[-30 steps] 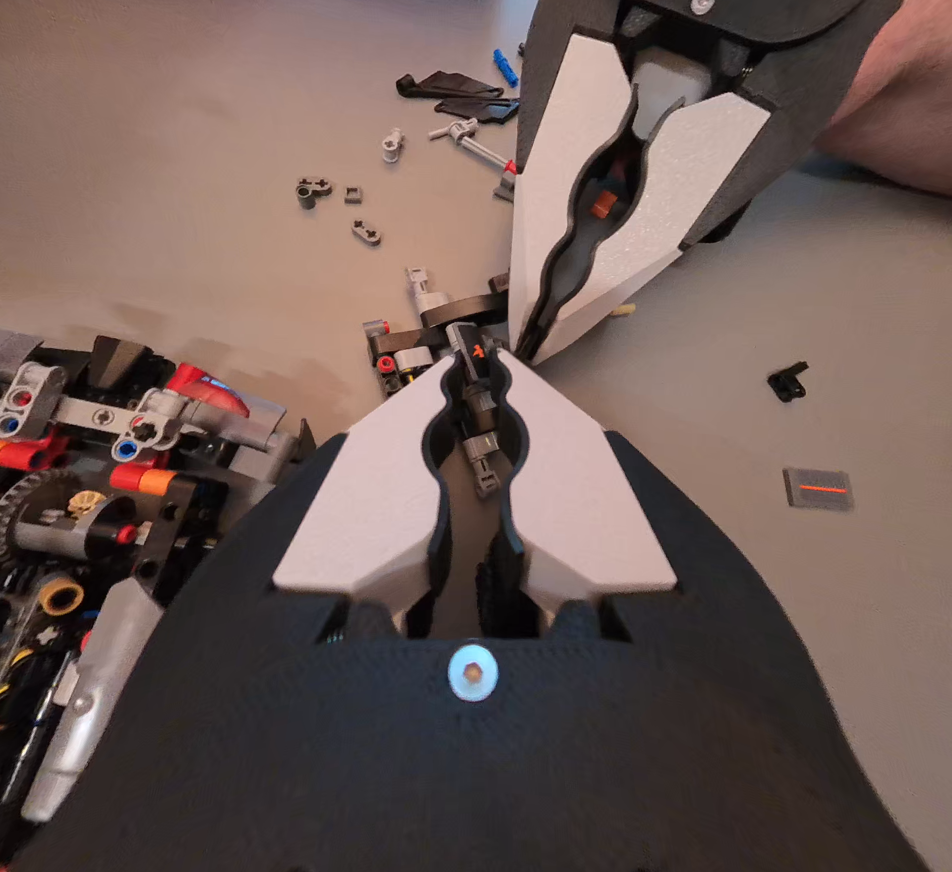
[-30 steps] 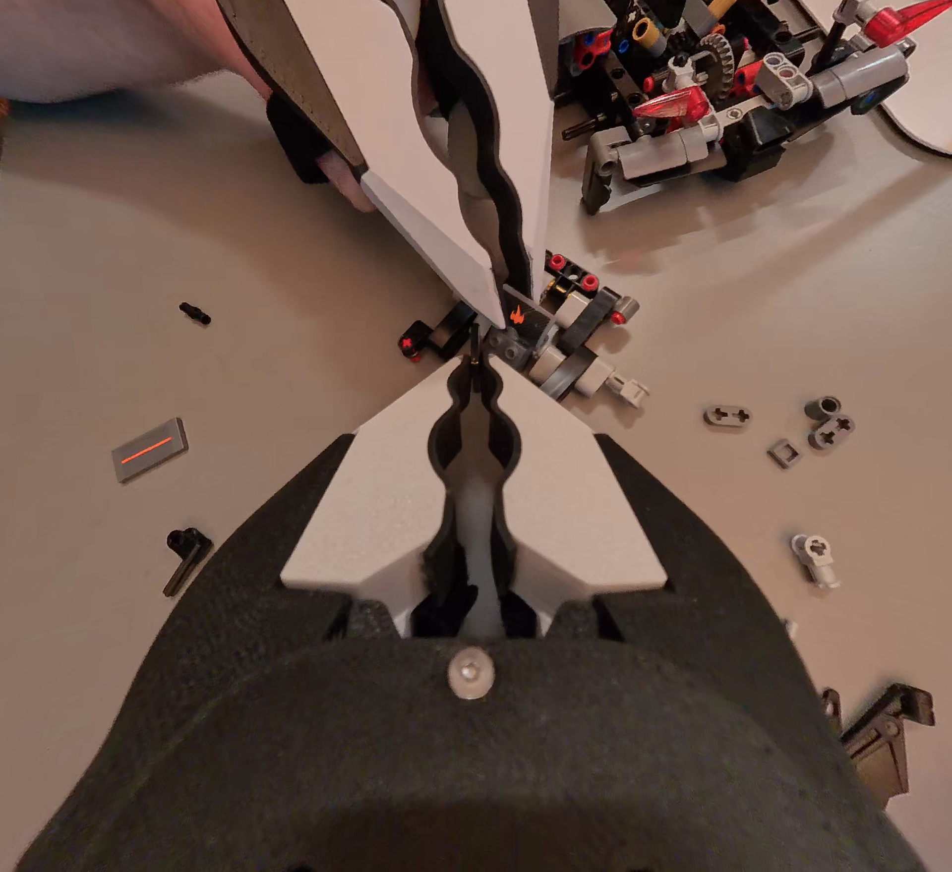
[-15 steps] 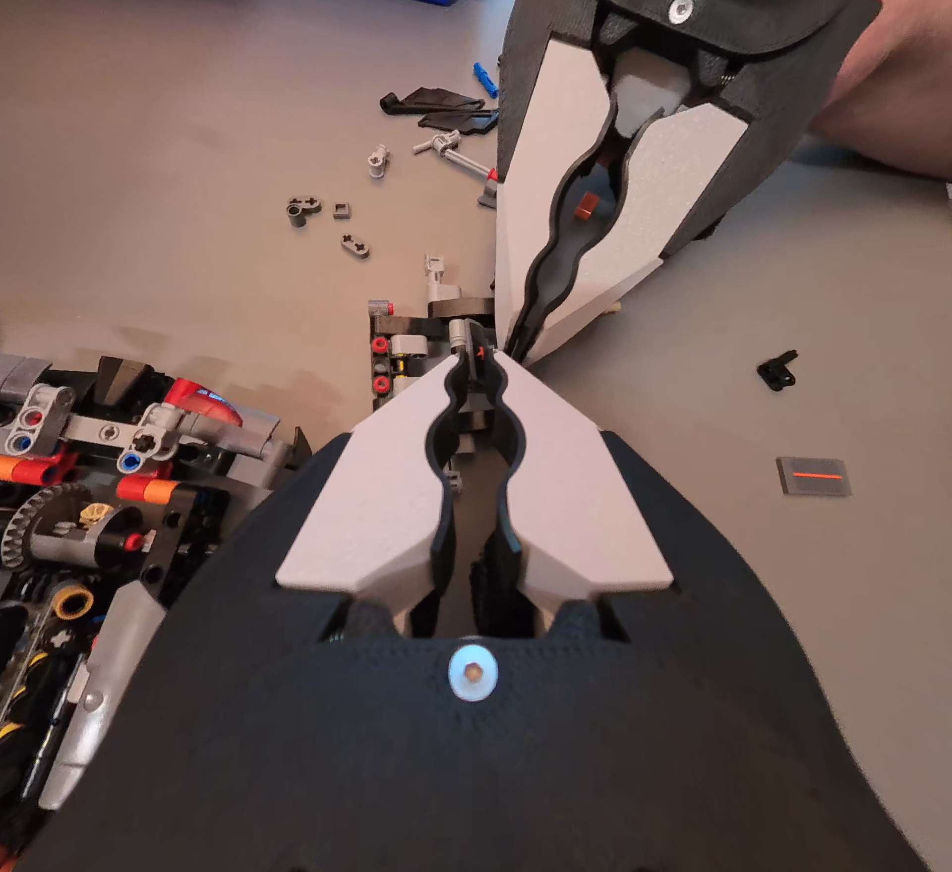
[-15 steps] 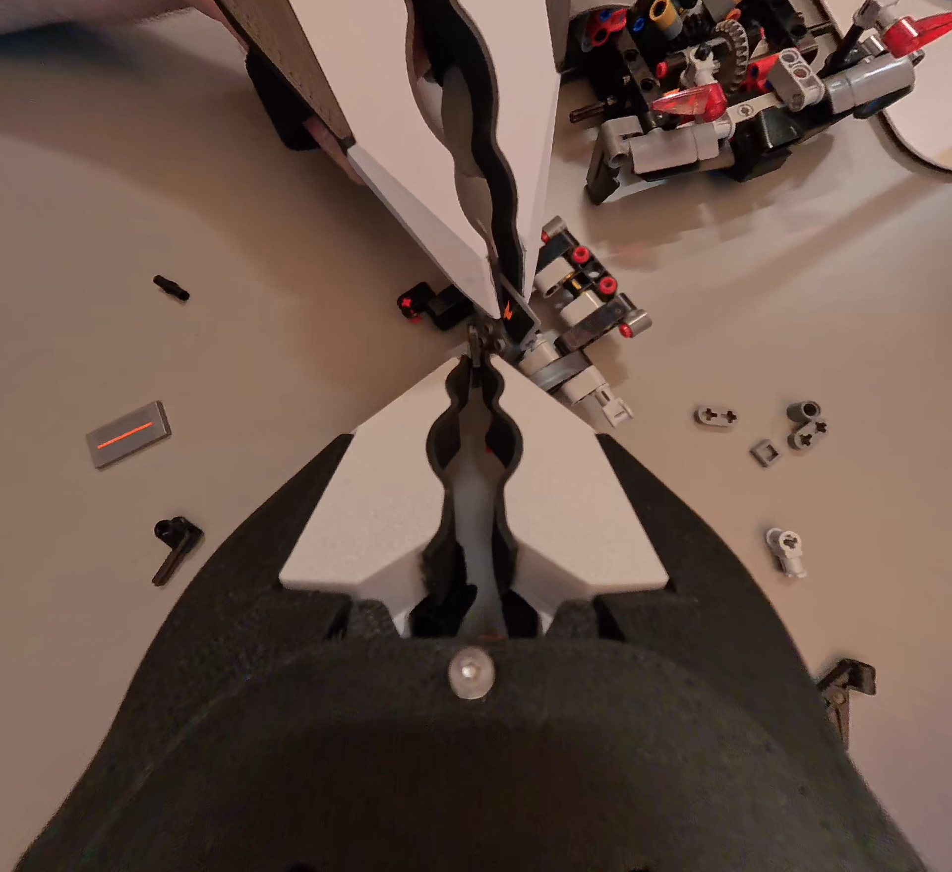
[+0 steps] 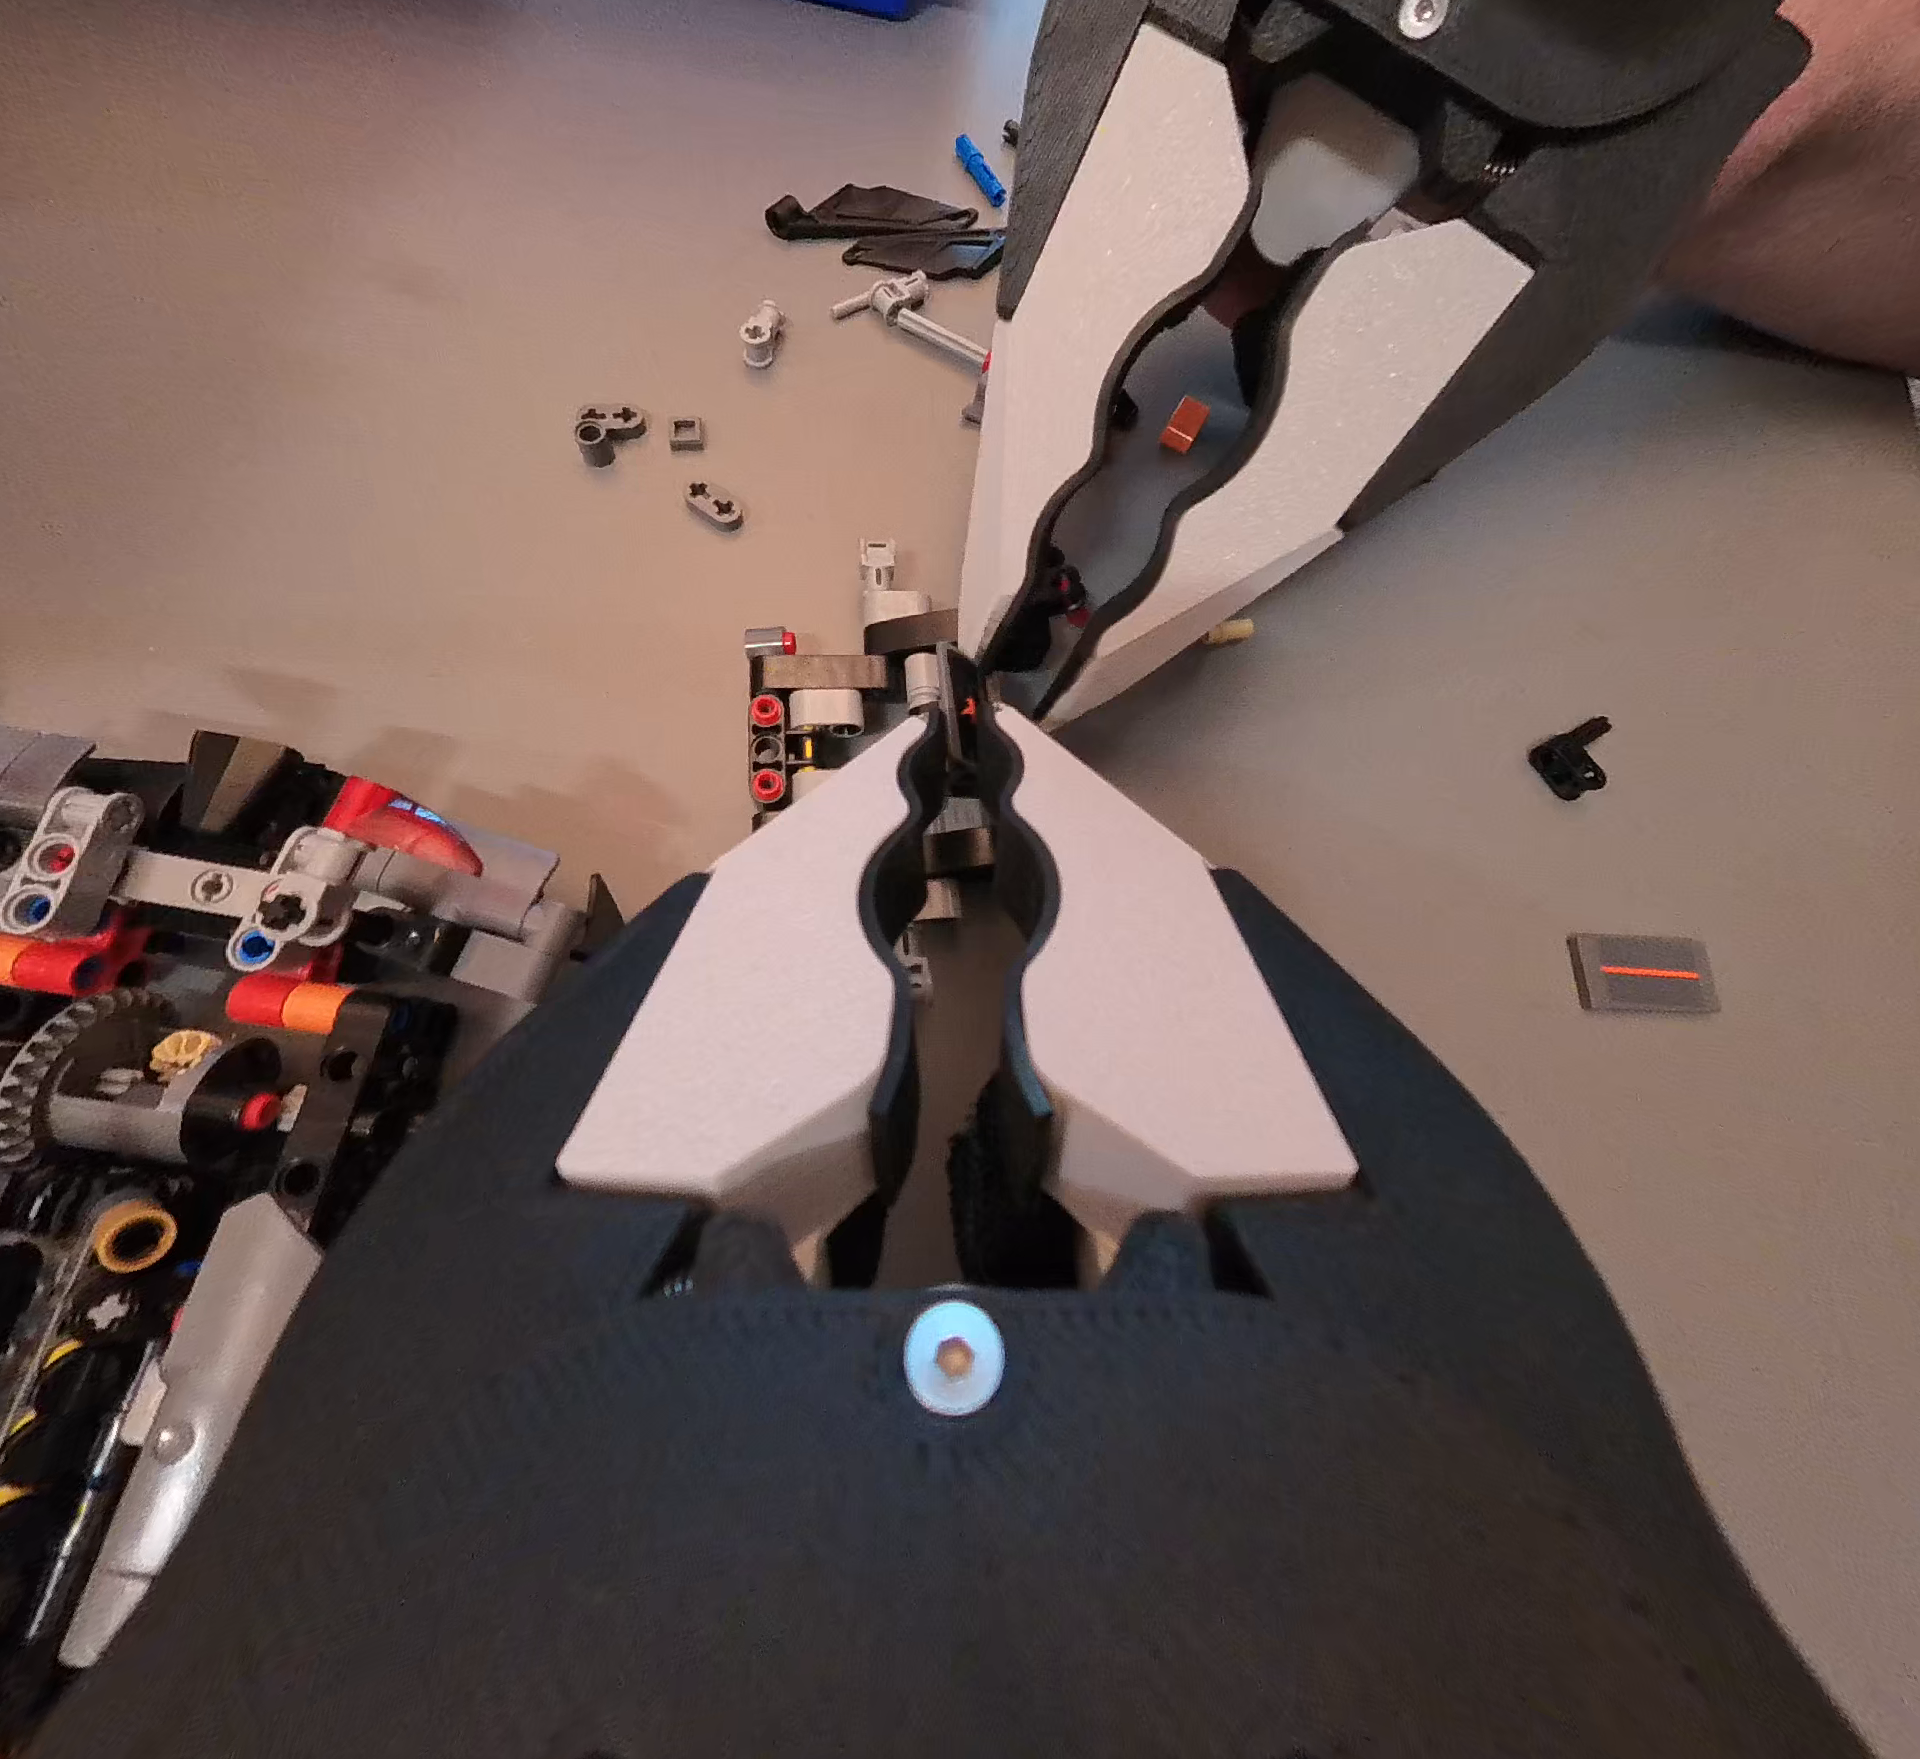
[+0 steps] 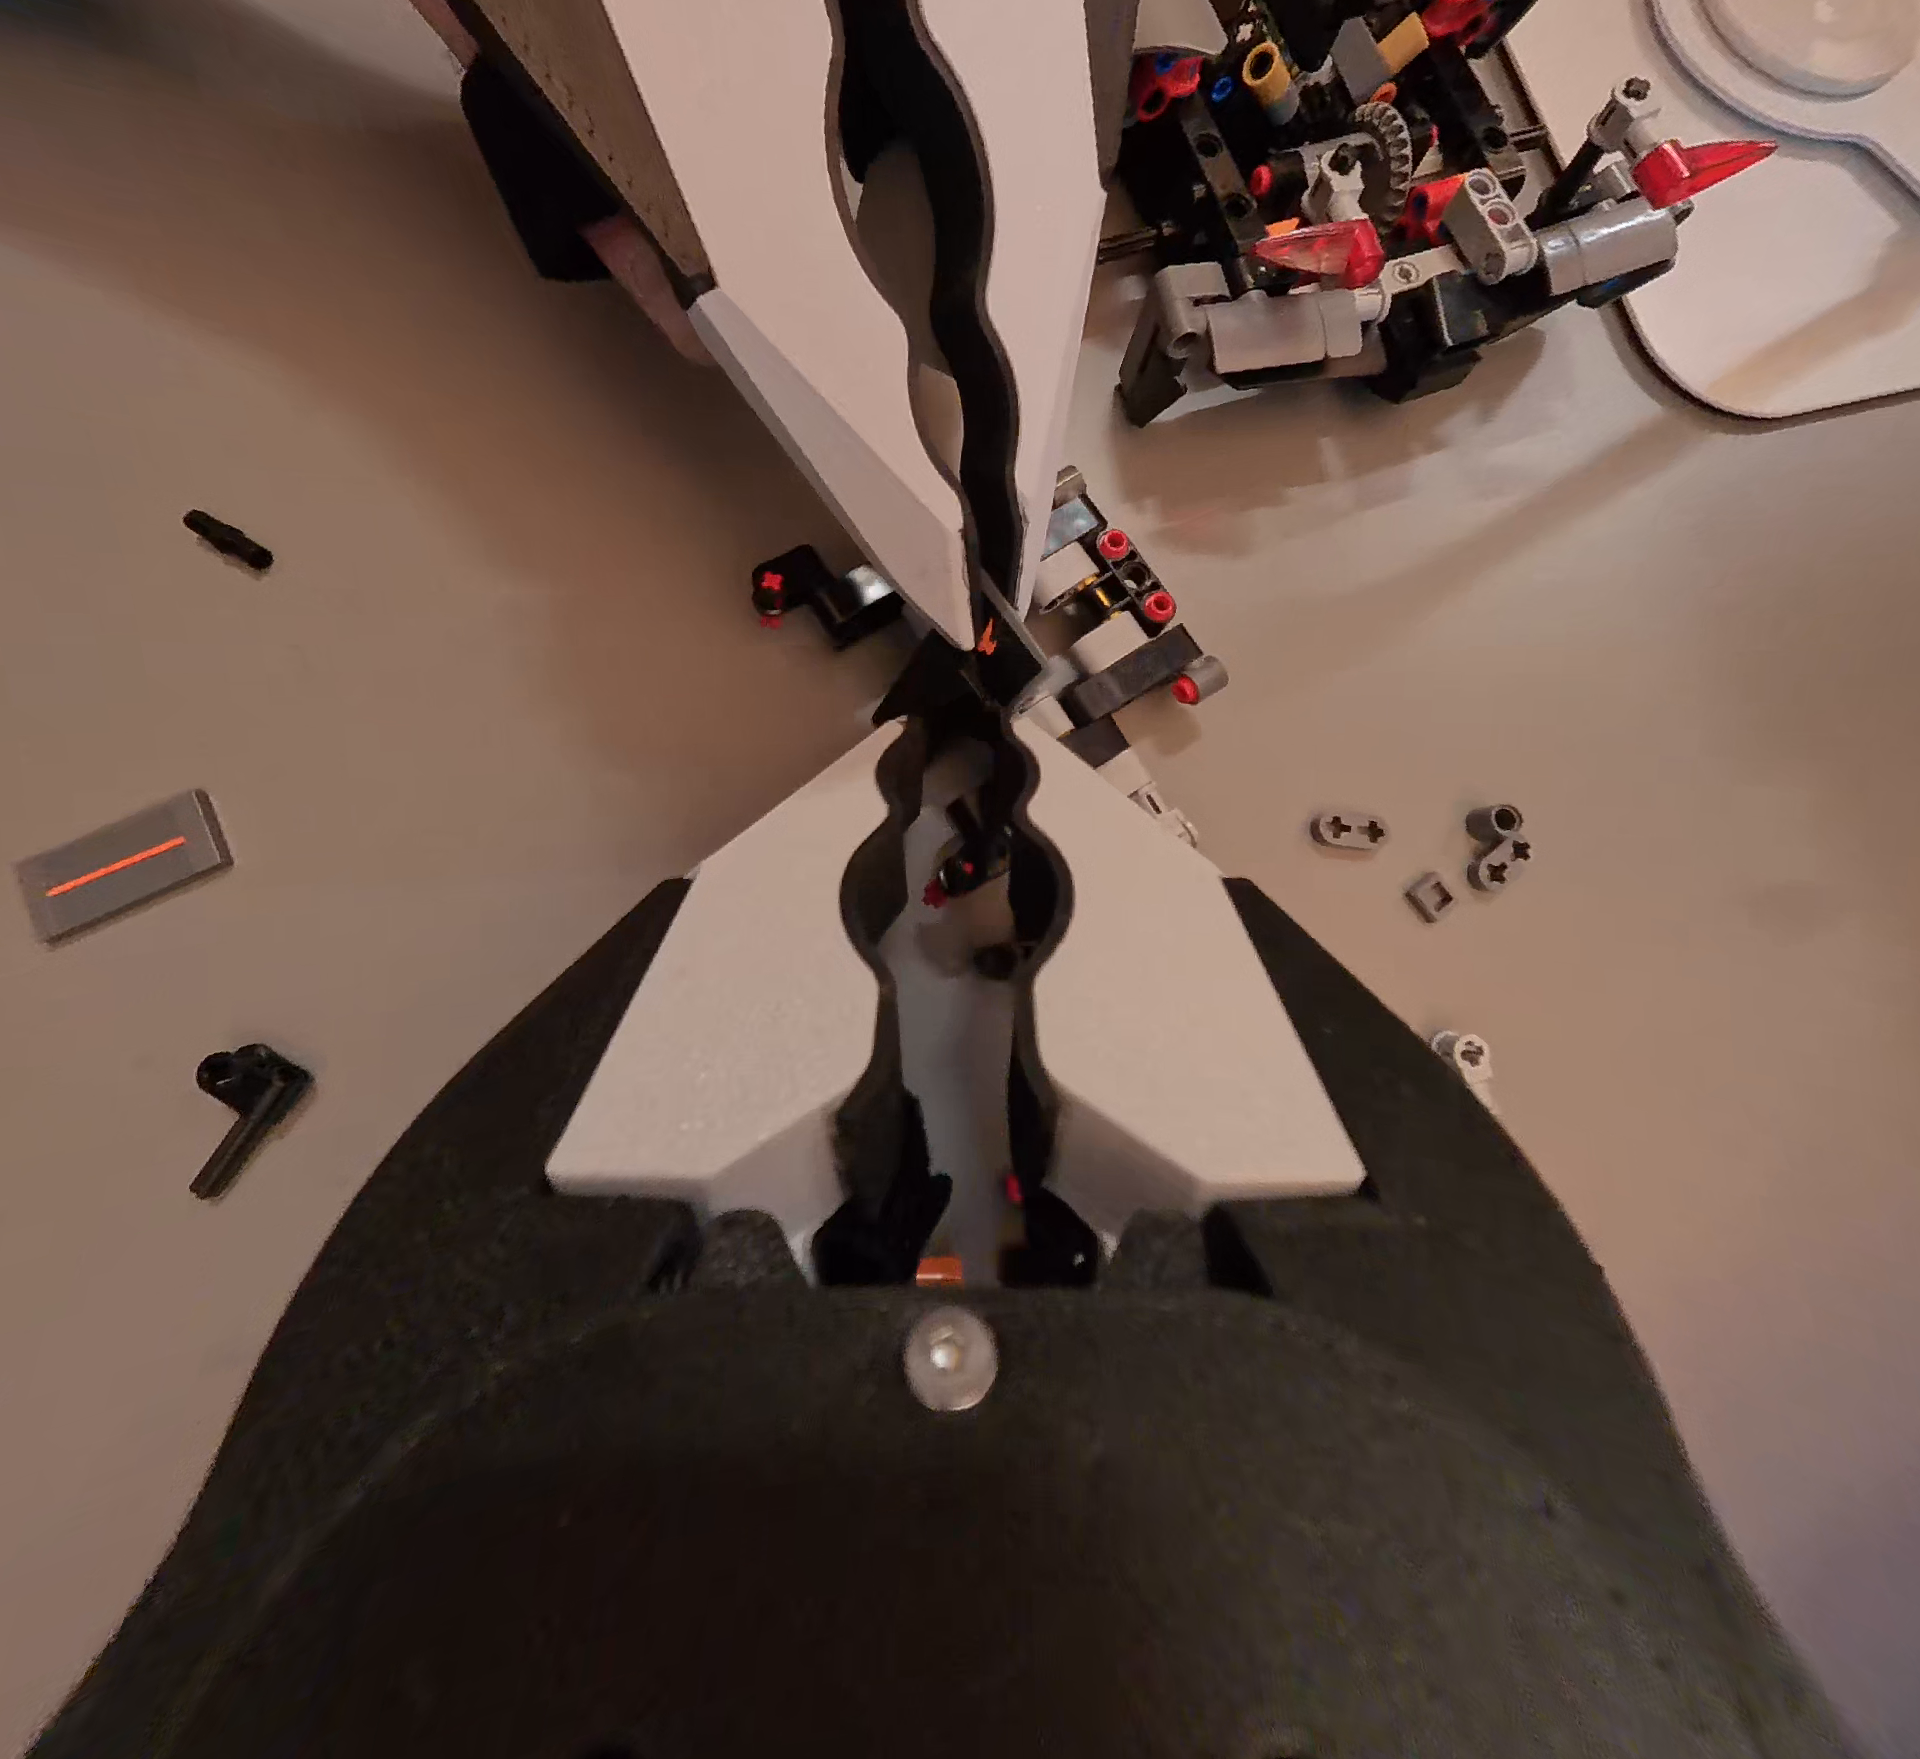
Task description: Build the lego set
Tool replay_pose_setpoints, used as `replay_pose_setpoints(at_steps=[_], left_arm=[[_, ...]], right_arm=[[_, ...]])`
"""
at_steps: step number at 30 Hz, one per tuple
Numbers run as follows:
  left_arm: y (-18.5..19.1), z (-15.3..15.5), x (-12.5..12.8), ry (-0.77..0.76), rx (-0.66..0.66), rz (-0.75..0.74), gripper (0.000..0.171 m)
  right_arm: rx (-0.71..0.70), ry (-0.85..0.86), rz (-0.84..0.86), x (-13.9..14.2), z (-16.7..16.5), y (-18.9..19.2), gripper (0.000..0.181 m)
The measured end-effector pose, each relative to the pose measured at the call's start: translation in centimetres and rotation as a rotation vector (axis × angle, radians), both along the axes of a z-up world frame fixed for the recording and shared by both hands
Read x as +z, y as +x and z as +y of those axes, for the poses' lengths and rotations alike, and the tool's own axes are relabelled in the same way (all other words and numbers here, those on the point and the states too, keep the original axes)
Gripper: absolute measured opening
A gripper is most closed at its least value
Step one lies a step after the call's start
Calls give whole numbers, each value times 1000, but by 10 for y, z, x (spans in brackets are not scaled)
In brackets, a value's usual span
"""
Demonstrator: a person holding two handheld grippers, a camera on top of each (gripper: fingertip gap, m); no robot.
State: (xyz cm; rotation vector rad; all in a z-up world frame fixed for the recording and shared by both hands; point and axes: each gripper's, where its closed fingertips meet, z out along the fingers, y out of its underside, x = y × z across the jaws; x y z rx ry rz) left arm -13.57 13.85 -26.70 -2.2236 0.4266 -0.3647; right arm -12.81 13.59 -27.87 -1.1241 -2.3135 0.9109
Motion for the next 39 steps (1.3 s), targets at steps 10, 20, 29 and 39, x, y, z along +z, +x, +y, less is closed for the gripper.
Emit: replay_pose_setpoints(at_steps=[10, 20, 29, 39], left_arm=[[0, 1, 0, 1, 6, -9, 3], [-2, 1, 0, -2, 20, -23, 3], [-2, 2, 0, -1, 25, -56, 3], [-2, 3, -1, 1, 25, -63, 3]], right_arm=[[-23, 28, 27, 2, 4, -2, 9], [-43, 1, 29, 1, 4, -5, 7], [-47, 35, 40, 2, 8, -4, 7], [-54, 43, 72, 8, 11, -5, 20]])
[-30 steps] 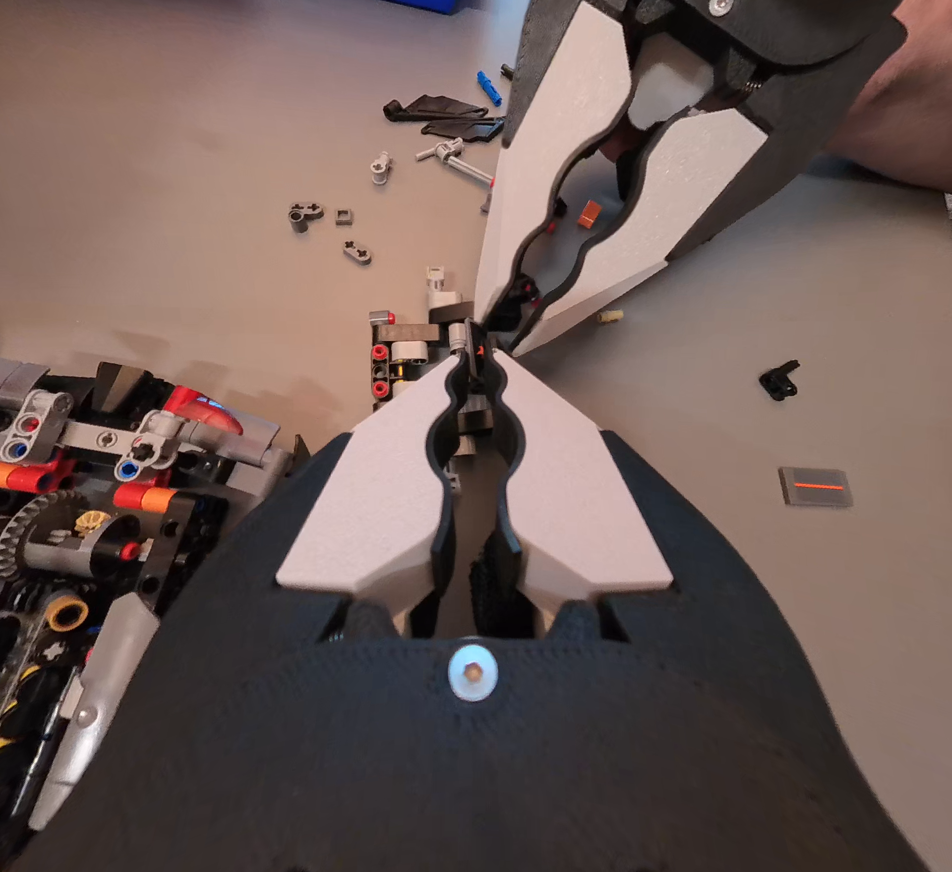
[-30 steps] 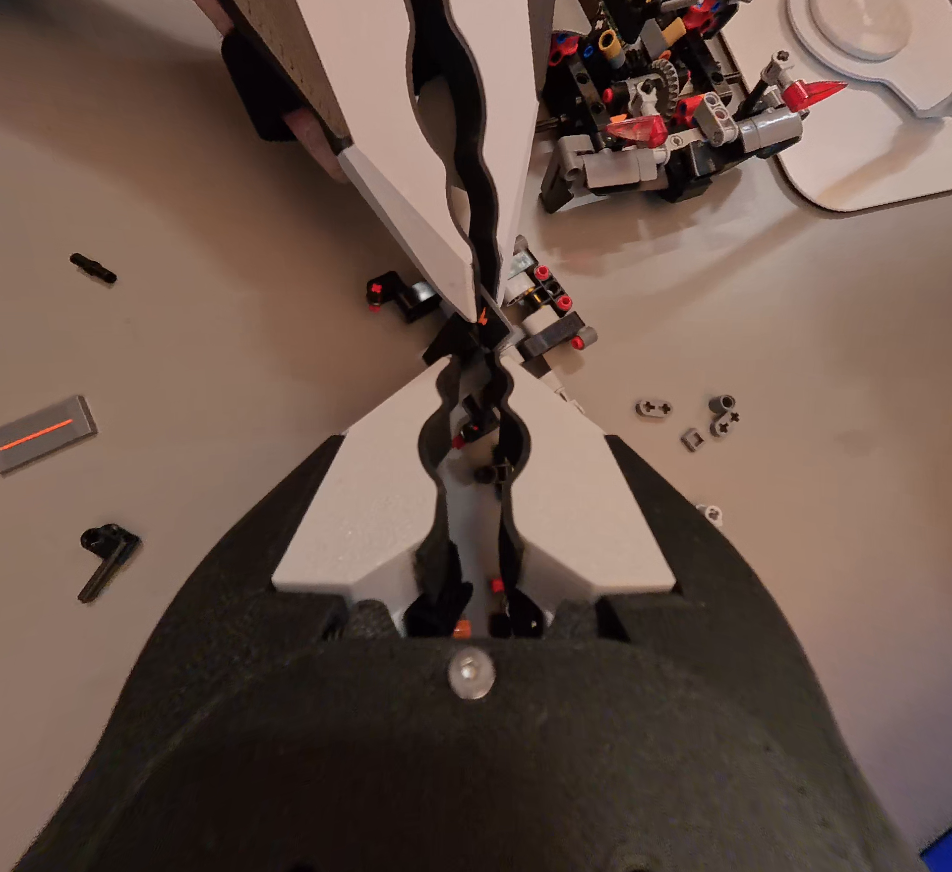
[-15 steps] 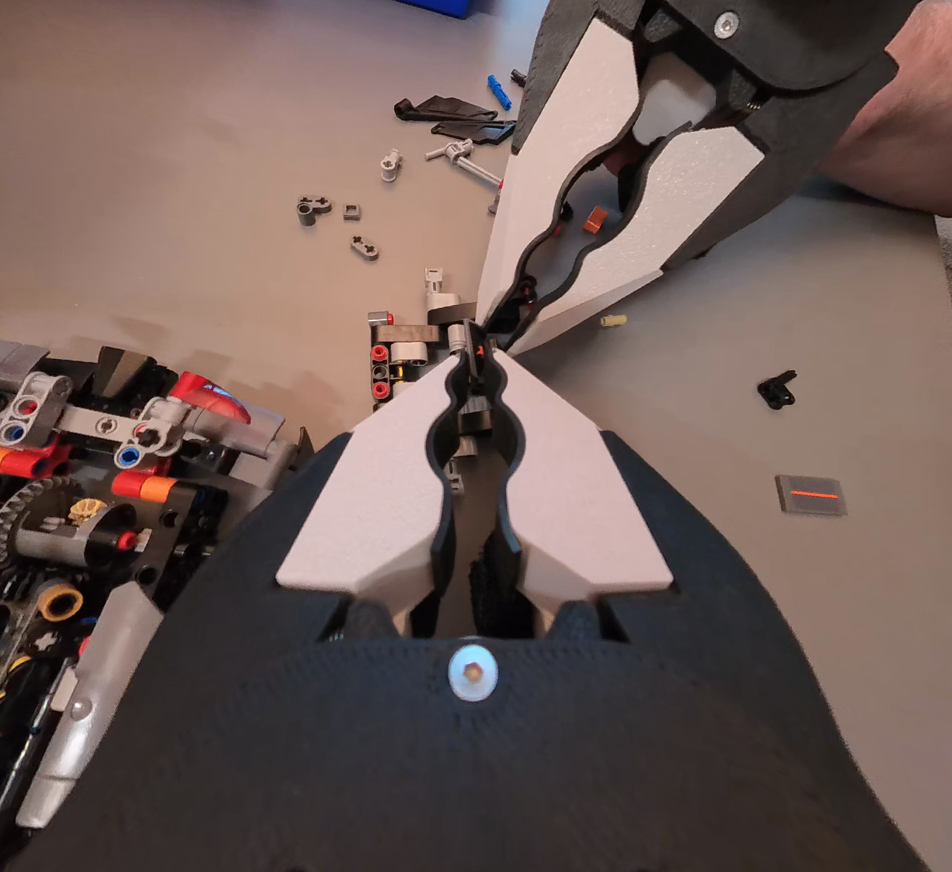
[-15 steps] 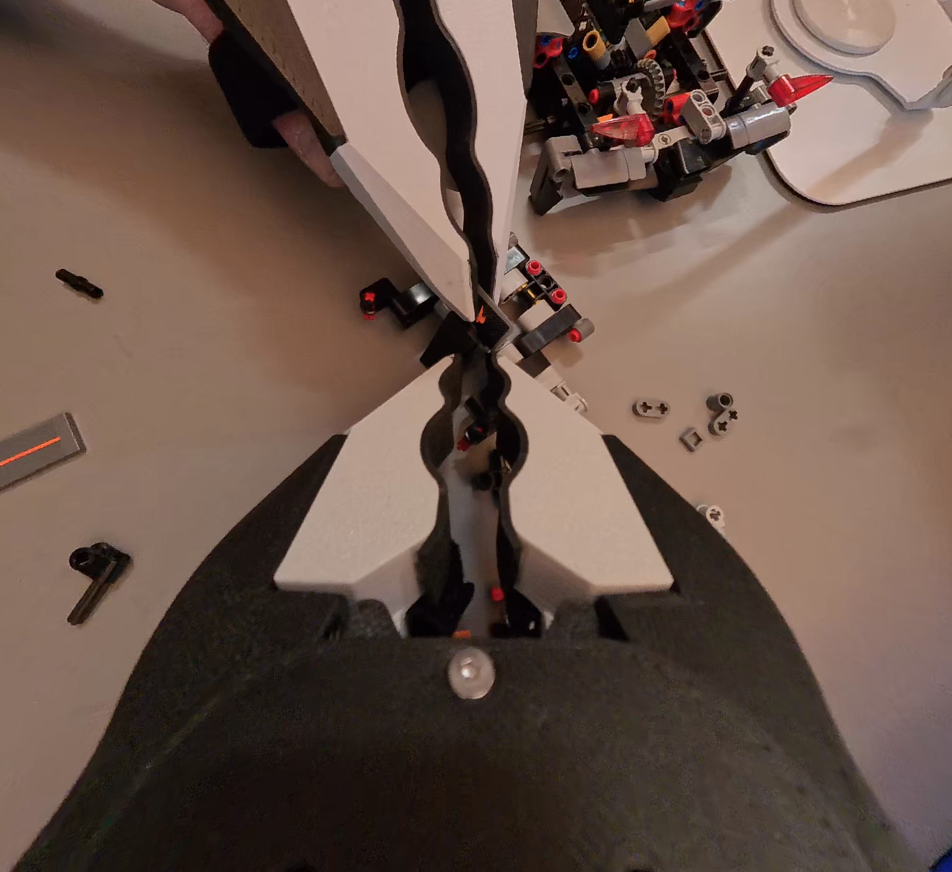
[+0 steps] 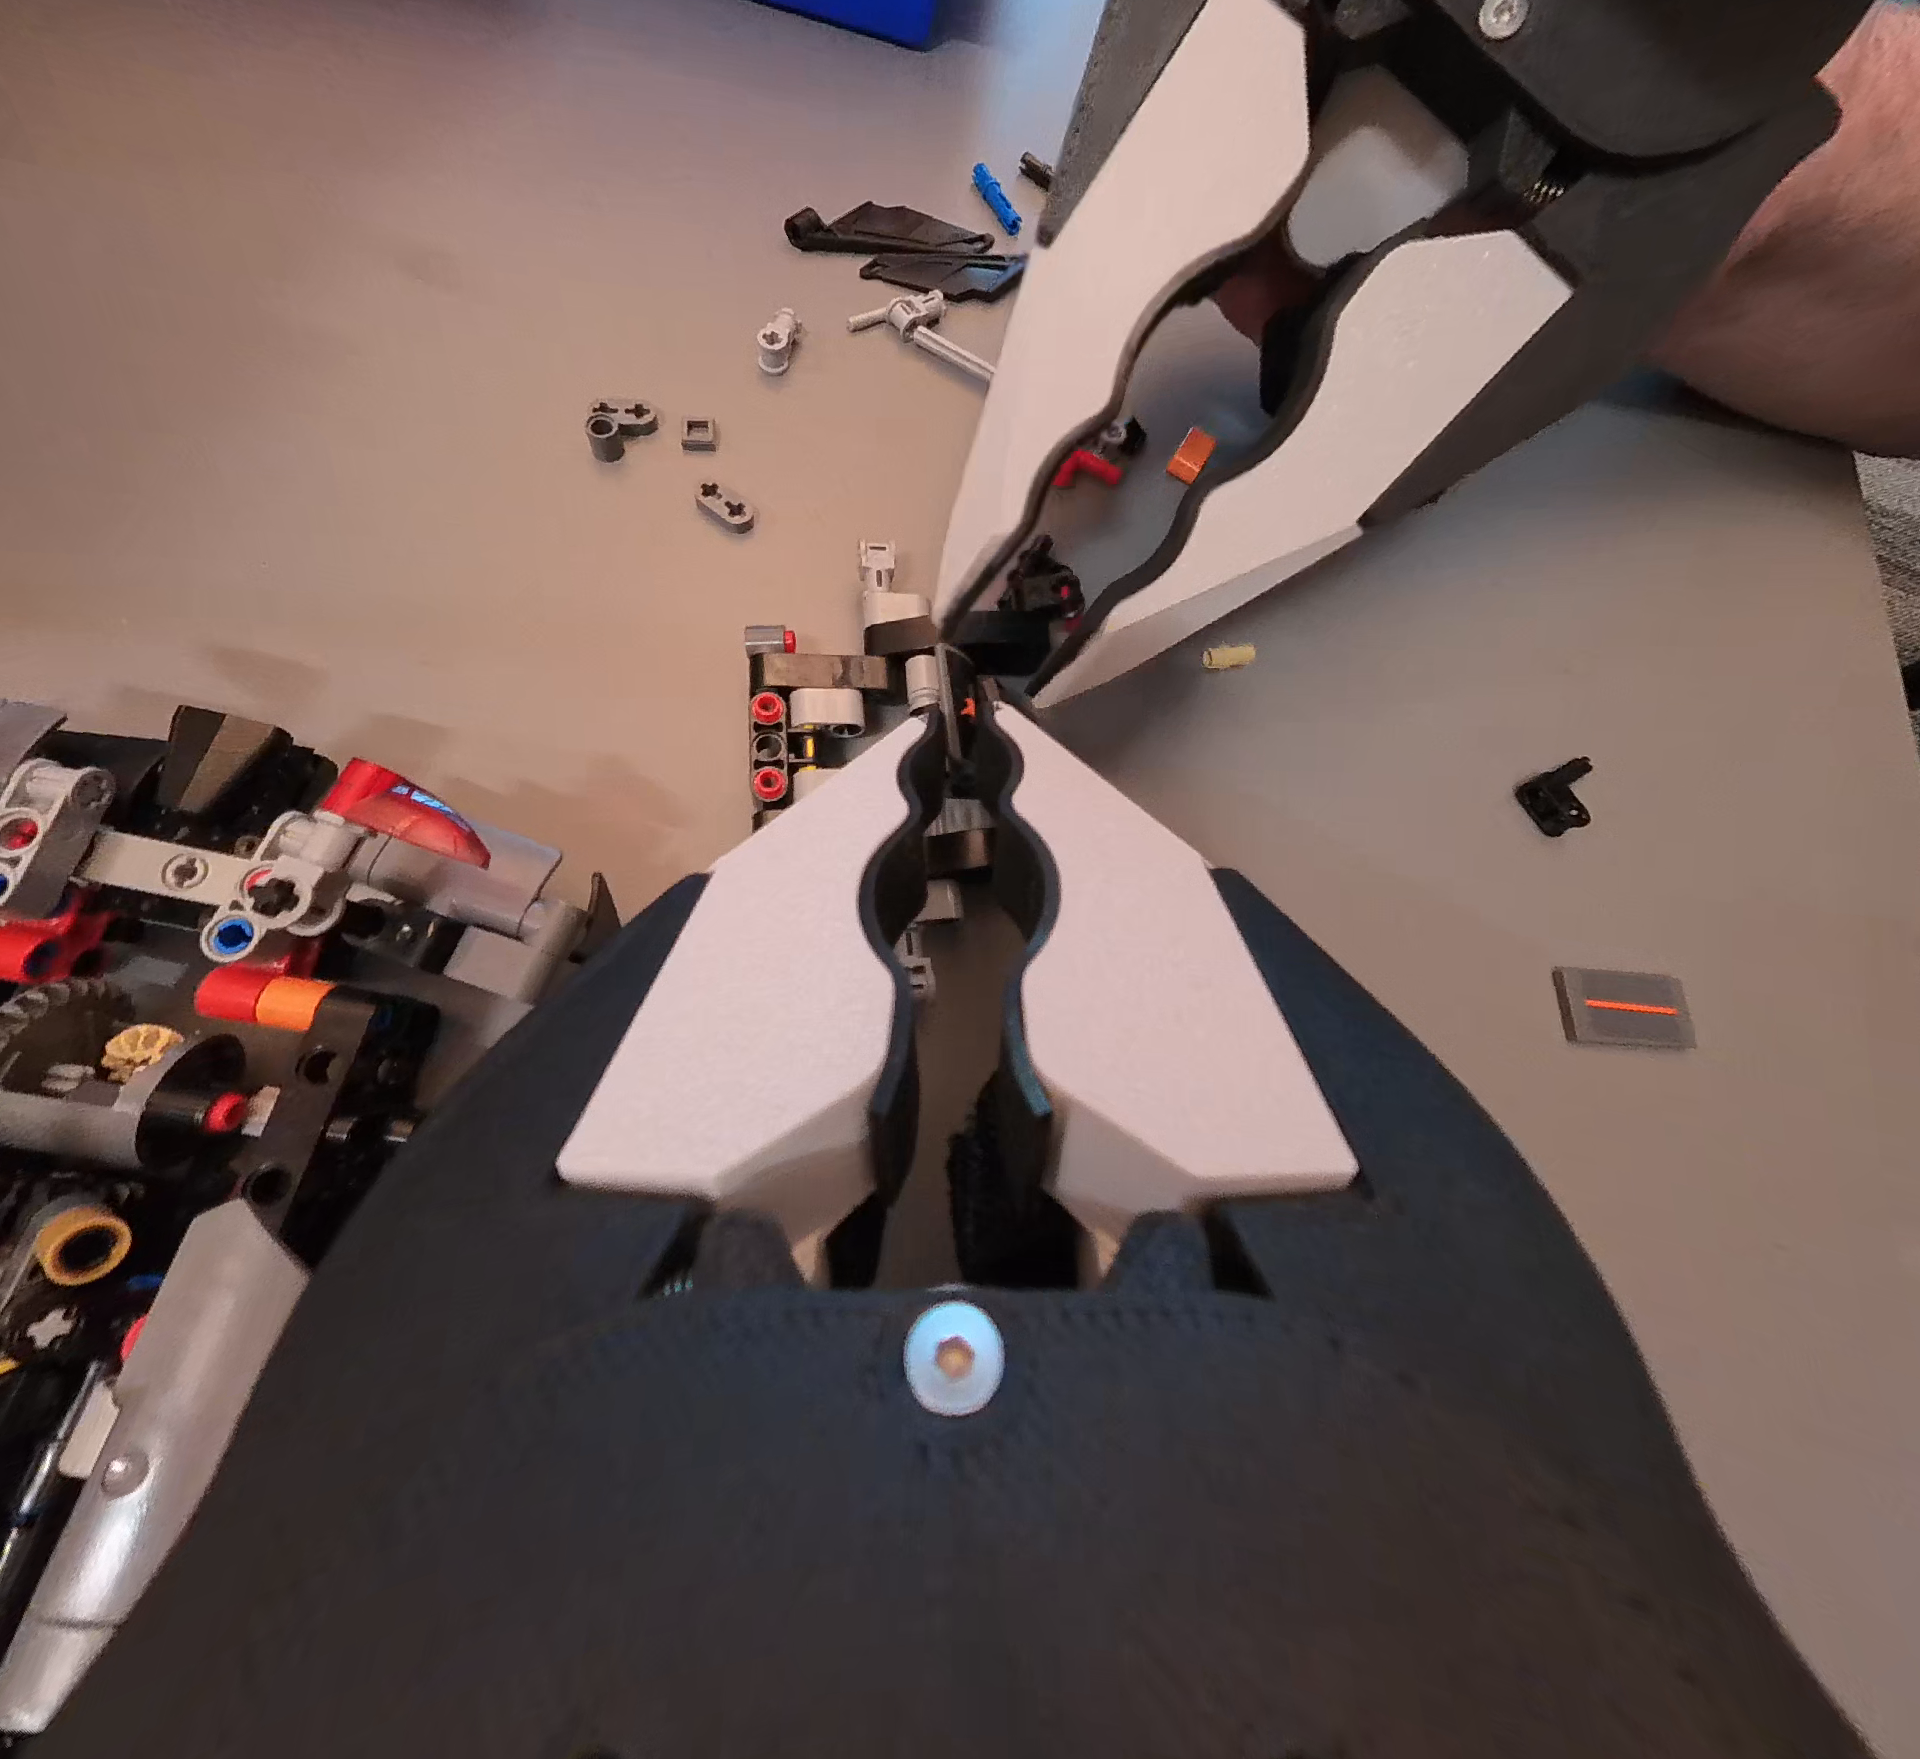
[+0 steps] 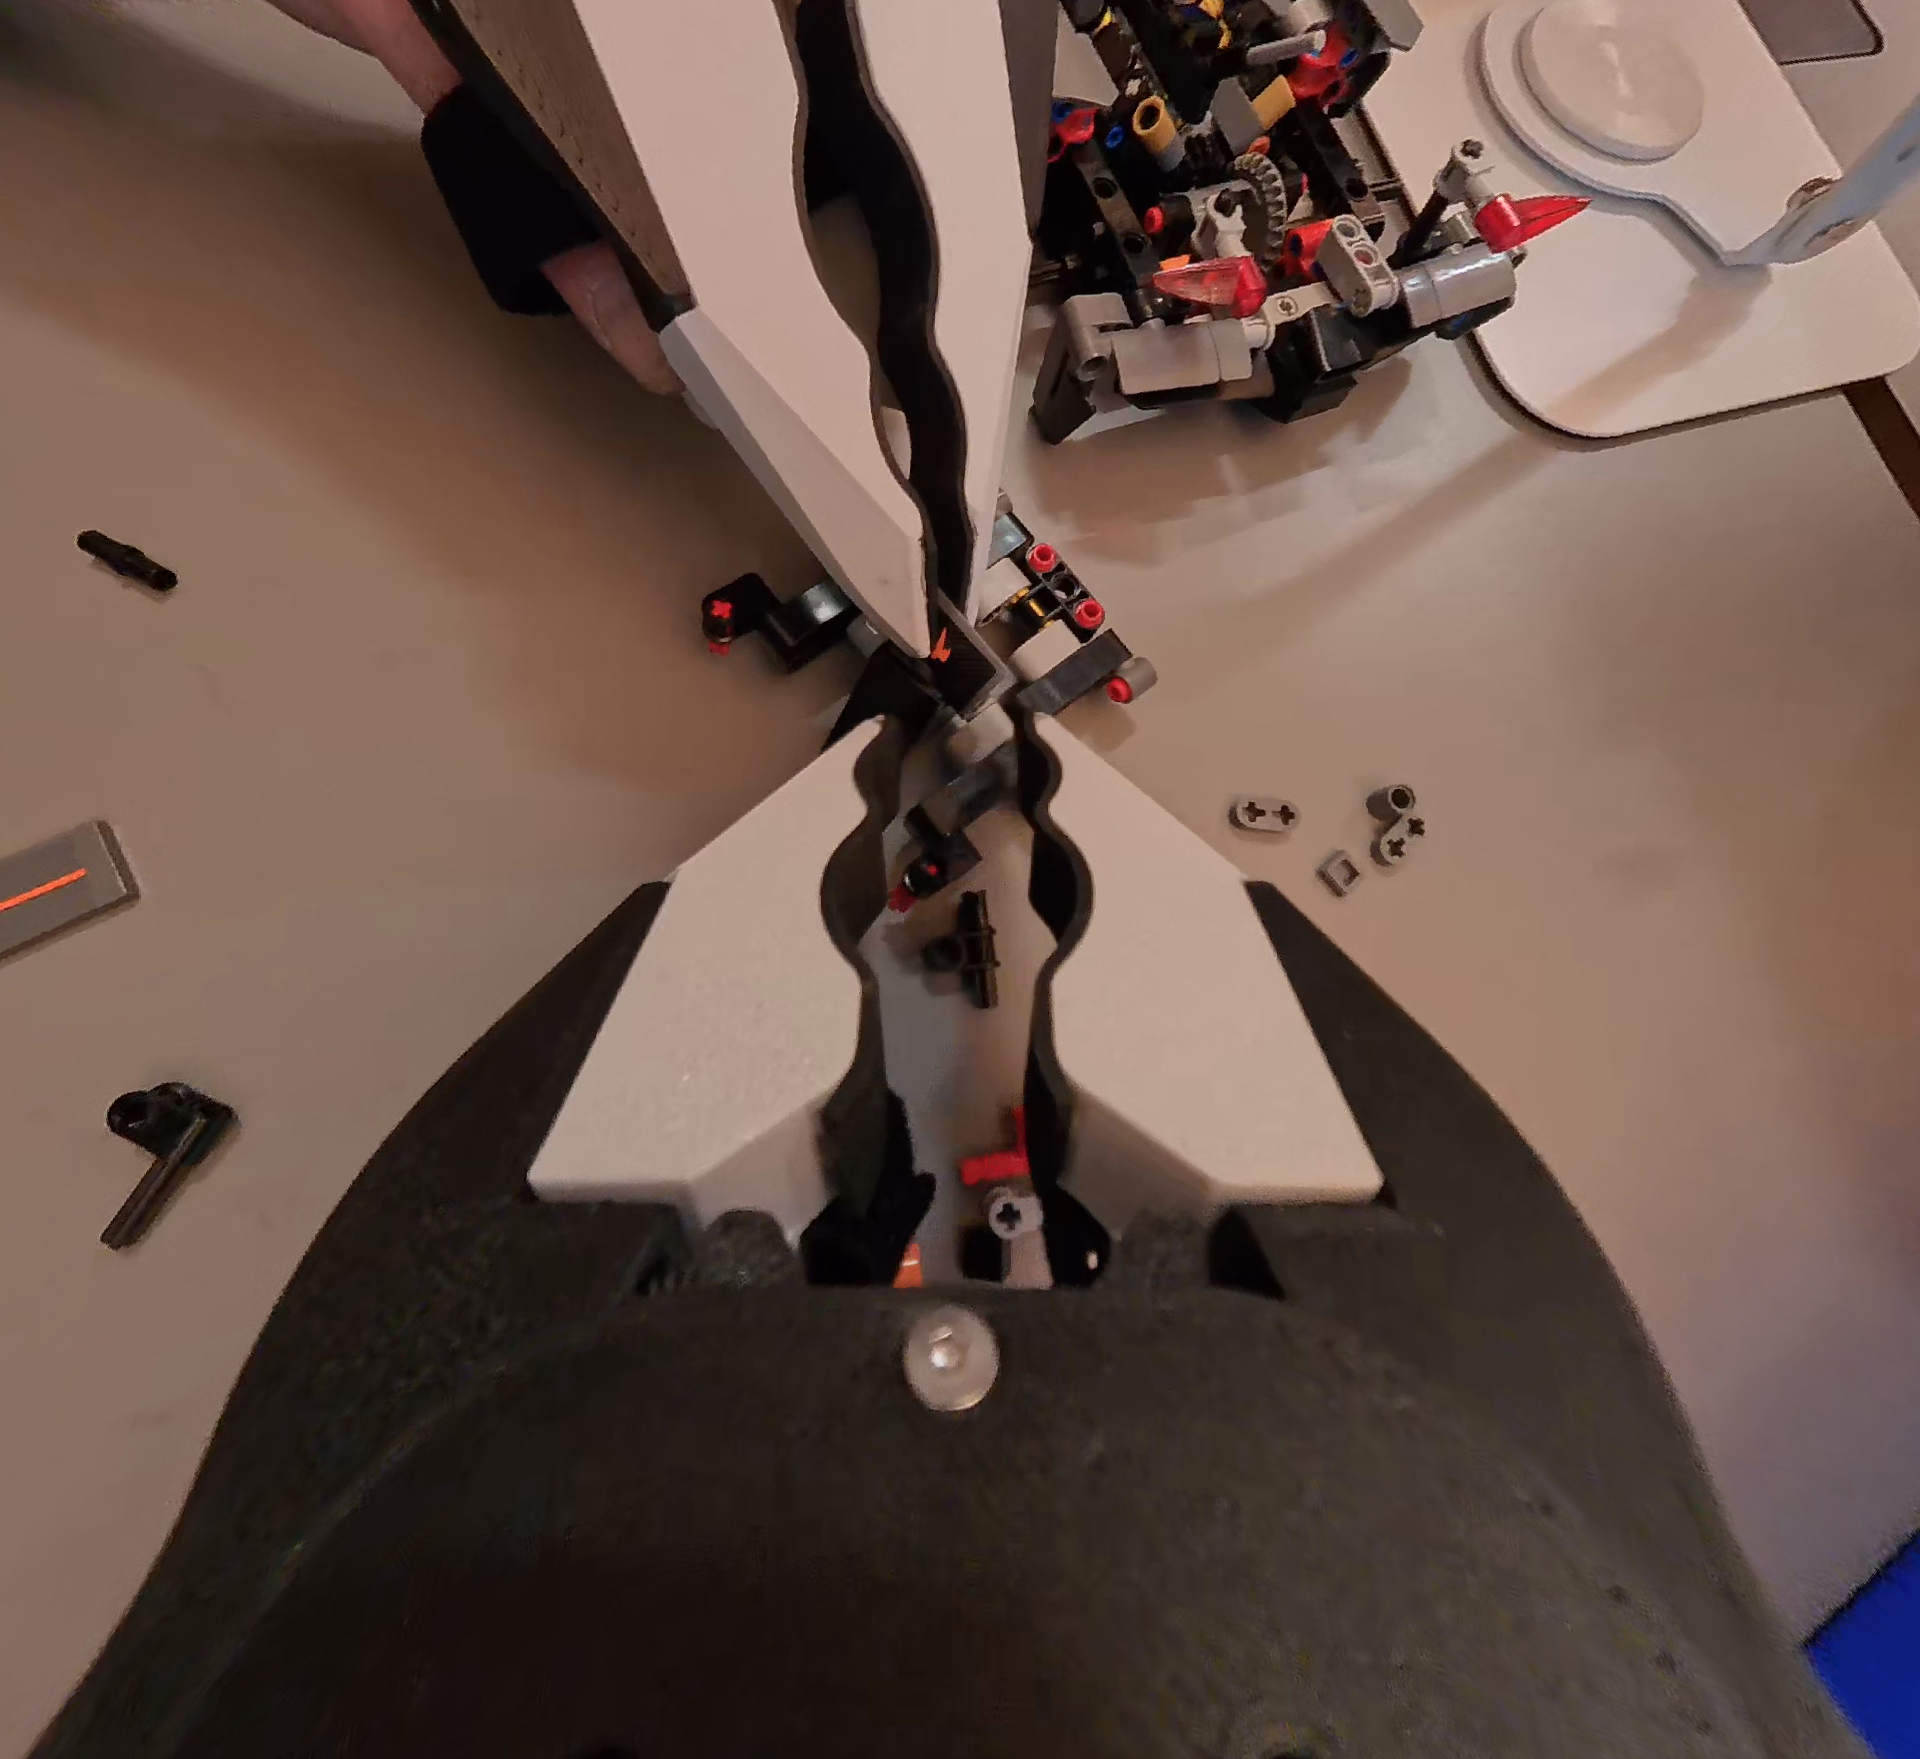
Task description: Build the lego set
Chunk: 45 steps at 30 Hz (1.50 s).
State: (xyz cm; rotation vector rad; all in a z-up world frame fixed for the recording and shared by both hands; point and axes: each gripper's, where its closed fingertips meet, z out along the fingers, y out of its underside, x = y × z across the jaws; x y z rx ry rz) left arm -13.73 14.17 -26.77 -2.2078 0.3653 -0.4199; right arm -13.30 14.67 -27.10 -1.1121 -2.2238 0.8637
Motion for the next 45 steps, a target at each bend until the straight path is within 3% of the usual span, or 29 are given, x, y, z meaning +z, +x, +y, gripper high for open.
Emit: replay_pose_setpoints(at_steps=[4, 45], left_arm=[[1, 1, 0, 2, -2, -1, 3], [2, 4, 3, 19, 7, -46, 2]], right_arm=[[-7, -12, 31, 1, 1, -5, 30], [47, -95, 35, -4, -2, -4, 26]])
